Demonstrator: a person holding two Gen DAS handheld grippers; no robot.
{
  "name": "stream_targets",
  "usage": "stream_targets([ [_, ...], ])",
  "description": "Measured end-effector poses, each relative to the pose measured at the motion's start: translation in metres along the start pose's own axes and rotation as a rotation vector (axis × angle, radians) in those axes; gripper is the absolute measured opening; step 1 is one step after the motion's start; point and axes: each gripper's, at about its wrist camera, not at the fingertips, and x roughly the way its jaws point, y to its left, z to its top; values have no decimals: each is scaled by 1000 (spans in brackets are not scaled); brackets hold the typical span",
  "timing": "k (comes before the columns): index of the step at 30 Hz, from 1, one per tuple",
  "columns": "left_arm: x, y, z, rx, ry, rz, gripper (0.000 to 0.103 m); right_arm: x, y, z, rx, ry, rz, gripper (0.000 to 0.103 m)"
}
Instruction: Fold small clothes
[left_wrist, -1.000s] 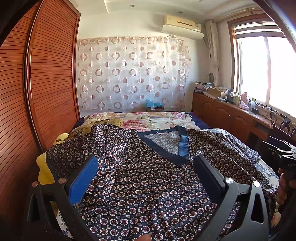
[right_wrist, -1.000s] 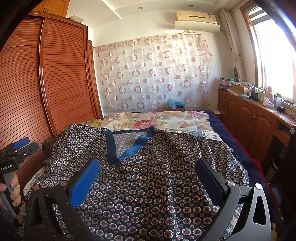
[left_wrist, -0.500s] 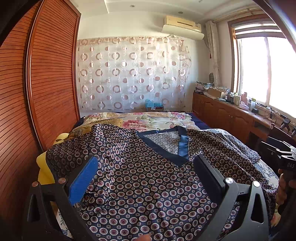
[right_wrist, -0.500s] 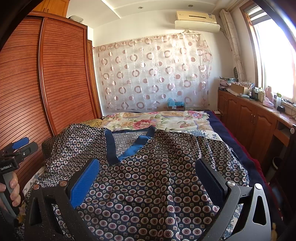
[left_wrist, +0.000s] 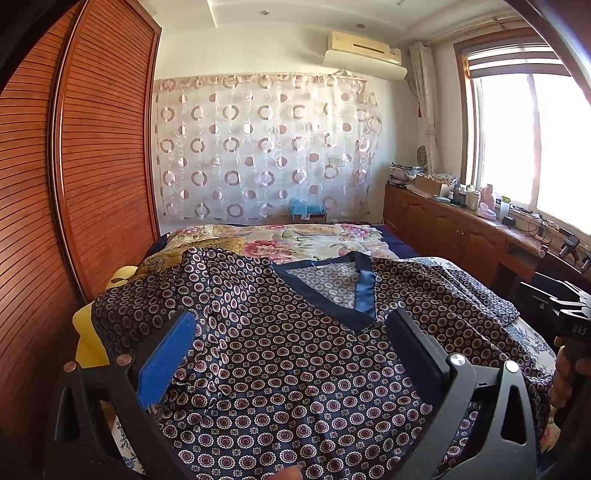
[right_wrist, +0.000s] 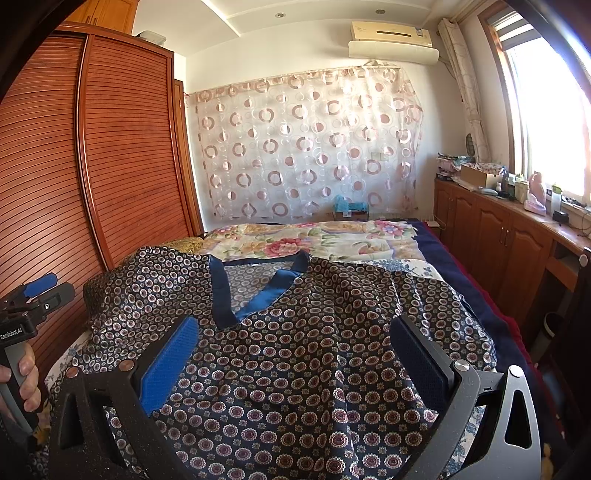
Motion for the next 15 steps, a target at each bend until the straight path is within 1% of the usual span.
stream_targets([
  [15,-2,-2,1,2,-1,-1,103,1,0,0,2,2,2,103],
])
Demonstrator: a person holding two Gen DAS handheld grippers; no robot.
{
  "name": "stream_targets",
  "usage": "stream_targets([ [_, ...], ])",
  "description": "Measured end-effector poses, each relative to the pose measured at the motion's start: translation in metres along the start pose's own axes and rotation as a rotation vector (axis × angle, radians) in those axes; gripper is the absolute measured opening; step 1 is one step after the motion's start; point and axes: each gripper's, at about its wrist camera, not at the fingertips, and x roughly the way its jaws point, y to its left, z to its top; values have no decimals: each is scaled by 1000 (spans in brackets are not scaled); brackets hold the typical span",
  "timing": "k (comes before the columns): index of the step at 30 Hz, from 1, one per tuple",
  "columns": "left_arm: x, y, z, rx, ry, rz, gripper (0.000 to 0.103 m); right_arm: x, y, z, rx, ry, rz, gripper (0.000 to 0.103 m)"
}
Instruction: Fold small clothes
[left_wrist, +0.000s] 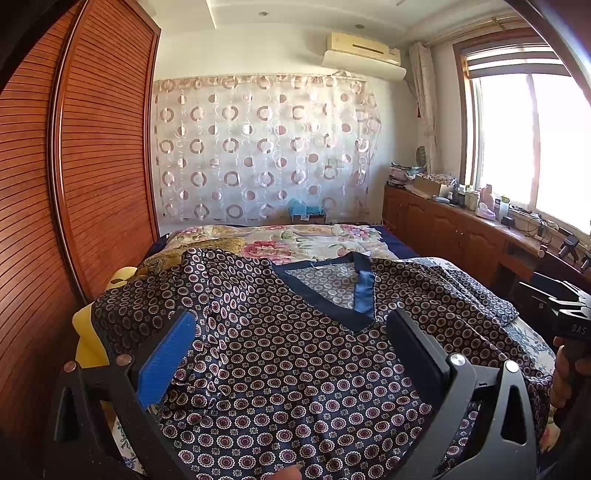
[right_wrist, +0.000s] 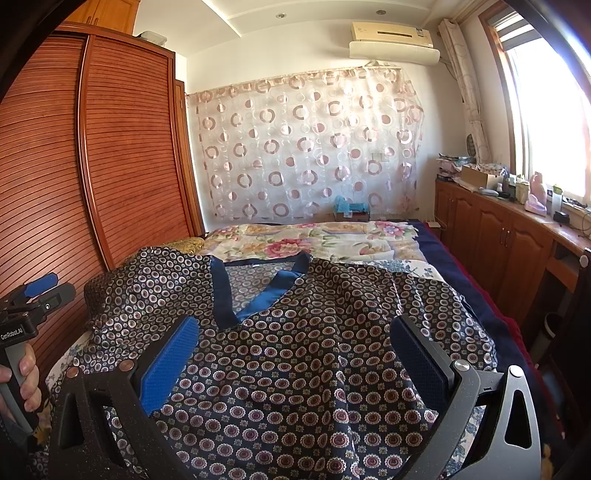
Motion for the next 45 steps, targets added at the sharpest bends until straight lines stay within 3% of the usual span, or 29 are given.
stream_targets([
  [12,16,23,-7,-15,22,44,103,20,10,6,-50,30,31,103],
  [20,31,64,-12,1,89,79,103,44,19,11,-86,81,96,103],
  [27,35,111,-17,-38,152,89,103,72,34,10,-116,165,186,100],
  [34,44,145,-30,-77,212,97,103,85,39,6,-143,204,211,100],
  [38,58,169,-40,-137,270,87,95,91,40,0,-153,234,208,100],
  [40,67,182,-44,-177,300,74,86,91,39,0,-157,247,210,100],
  [45,98,208,-55,-280,393,36,81,92,40,0,-165,261,211,100],
])
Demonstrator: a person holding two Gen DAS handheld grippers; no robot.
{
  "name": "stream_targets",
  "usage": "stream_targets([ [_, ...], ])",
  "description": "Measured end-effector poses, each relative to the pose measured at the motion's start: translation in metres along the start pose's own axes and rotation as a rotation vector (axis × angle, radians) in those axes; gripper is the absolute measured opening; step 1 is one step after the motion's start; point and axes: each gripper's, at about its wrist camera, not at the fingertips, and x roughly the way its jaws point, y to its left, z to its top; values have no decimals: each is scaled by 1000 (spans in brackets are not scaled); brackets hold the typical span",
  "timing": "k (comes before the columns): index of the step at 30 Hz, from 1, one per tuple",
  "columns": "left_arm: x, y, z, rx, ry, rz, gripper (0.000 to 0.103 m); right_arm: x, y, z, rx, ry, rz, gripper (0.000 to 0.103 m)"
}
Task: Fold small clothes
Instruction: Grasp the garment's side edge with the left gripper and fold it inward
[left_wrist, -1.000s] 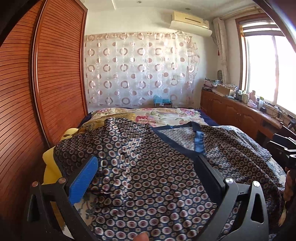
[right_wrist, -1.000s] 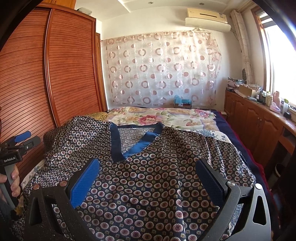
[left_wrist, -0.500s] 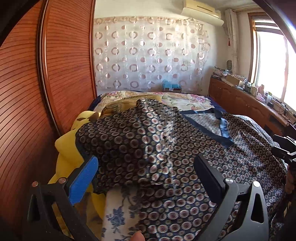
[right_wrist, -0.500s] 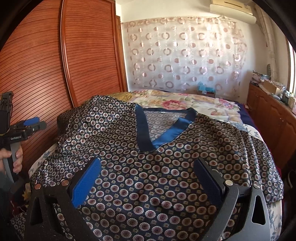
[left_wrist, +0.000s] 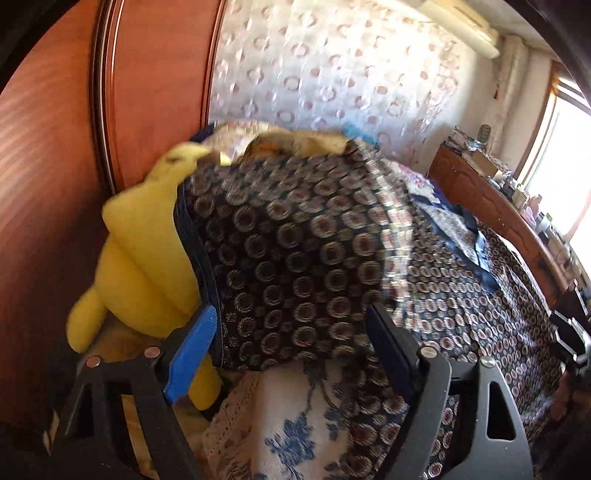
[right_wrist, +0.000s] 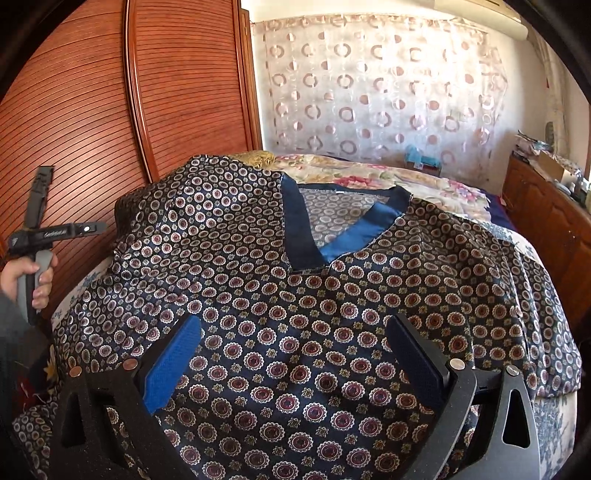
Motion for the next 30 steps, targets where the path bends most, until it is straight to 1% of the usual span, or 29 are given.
stream_targets([
  [5,31,1,3,3,105,3,79,5,4,0,-7,2,-5,100],
  [6,35,2,2,1,121,-1,76,6,6,-1,-8,1,-5,100],
  [8,44,3,0,2,154,17,72,9,9,-2,-10,-2,-7,100],
  [11,44,5,-3,-2,160,-12,63,9,9,-2,-6,0,-2,100],
  [13,43,6,-5,-10,162,-44,51,8,9,-4,-1,-1,-1,100],
  [14,41,5,-6,-1,158,-57,47,8,9,-5,1,-2,0,100],
  [15,42,4,-5,6,155,-60,42,8,9,-6,2,-2,1,100],
  [16,40,0,-6,23,150,-58,39,8,8,-7,2,-1,2,100],
  [17,38,-6,-6,61,142,-32,38,9,7,-7,3,-1,2,100],
  [18,36,-11,-6,89,132,-1,33,9,8,-8,4,-2,4,100],
  [19,33,-15,-6,107,124,30,22,9,8,-8,4,-2,5,100],
  [21,26,-20,-7,145,109,85,10,8,7,-8,4,-3,6,100],
  [26,-9,-35,-2,160,29,53,6,8,4,-9,12,-4,6,100],
  [28,-23,-47,4,175,-5,30,6,8,3,-9,15,-2,6,100],
  [30,-30,-66,13,204,-34,4,6,8,3,-10,15,-2,5,100],
])
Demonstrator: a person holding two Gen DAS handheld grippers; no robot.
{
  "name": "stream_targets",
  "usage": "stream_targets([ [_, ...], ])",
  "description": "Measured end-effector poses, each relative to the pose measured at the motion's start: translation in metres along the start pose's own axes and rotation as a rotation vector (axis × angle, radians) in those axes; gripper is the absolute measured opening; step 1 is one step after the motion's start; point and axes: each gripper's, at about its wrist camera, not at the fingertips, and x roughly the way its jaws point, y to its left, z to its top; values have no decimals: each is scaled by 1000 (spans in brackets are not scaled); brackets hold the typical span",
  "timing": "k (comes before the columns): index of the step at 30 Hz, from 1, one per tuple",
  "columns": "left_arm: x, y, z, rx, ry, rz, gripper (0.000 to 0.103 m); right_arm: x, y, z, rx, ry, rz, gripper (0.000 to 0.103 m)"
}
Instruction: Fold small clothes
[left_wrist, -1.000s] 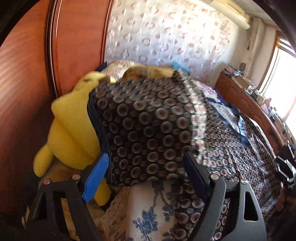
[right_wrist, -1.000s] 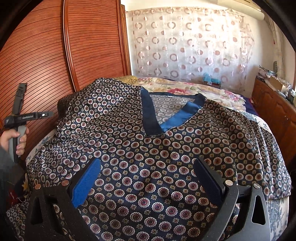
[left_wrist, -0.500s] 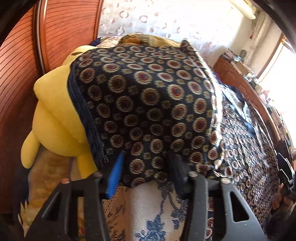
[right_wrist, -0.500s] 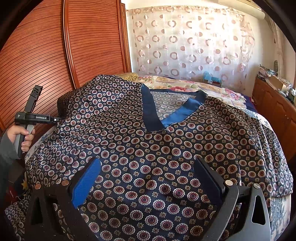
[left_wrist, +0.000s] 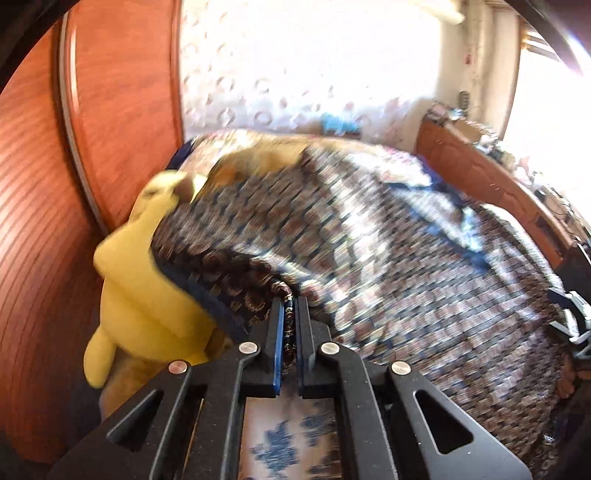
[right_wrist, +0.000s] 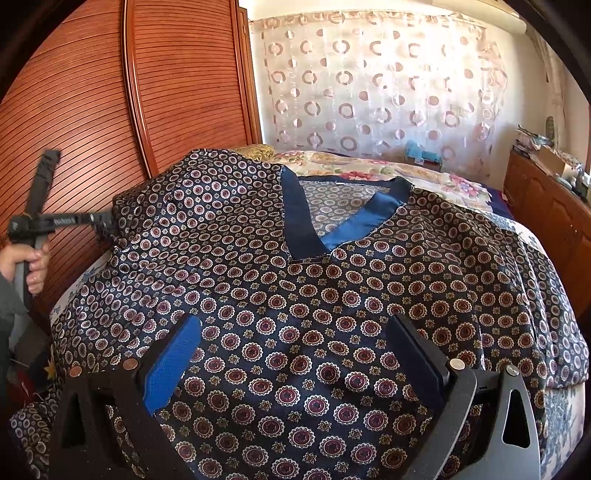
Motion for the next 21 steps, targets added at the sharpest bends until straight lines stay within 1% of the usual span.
stream_targets([
  [2,-6,-13,18,35,-23,-41,6,-2,-1,0,3,-3,0,100],
  [3,-10,-28,26,59,-33,-68,6,-3,-2,0,5,-5,0,100],
  [5,-8,-42,38,99,-35,-105,6,-6,-4,1,13,-11,-1,100],
  [6,-8,-55,44,121,-37,-123,6,-7,-6,1,17,-15,-1,100],
  [9,-7,-95,53,199,-40,-160,6,-12,-11,1,27,-25,-1,100],
  [11,-9,-115,53,235,-40,-186,7,-15,-13,-1,33,-28,-2,100],
  [13,-10,-127,53,250,-40,-211,20,-18,-17,-2,38,-30,-4,100],
  [15,-16,-129,51,255,-50,-228,28,-20,-20,-4,45,-31,-5,100],
  [17,-20,-129,48,259,-55,-240,43,-21,-22,-4,52,-31,-7,100],
  [19,-25,-124,46,258,-71,-230,58,-24,-22,-5,56,-31,-8,100],
  [20,-27,-122,44,252,-78,-224,64,-25,-22,-5,57,-31,-6,100],
  [21,-30,-117,43,240,-87,-221,74,-25,-22,-5,58,-31,-3,100],
])
